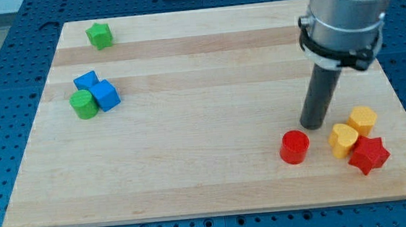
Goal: Push the red circle to the left and up towards the top
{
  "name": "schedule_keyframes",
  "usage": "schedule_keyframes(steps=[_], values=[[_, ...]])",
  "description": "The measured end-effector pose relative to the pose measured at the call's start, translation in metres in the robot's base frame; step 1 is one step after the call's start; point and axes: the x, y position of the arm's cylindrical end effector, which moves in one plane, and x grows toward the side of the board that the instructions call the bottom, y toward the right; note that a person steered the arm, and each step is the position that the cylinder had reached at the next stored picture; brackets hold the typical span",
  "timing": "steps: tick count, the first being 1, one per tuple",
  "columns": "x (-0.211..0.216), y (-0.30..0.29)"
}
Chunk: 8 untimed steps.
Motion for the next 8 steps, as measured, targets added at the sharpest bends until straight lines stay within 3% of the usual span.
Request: schedule_keyframes(steps=[2, 3, 4, 6, 8], values=[[0.041, 0.002], [0.052, -0.026], [0.019, -0.063], [0.0, -0.151], [-0.077, -0.199]])
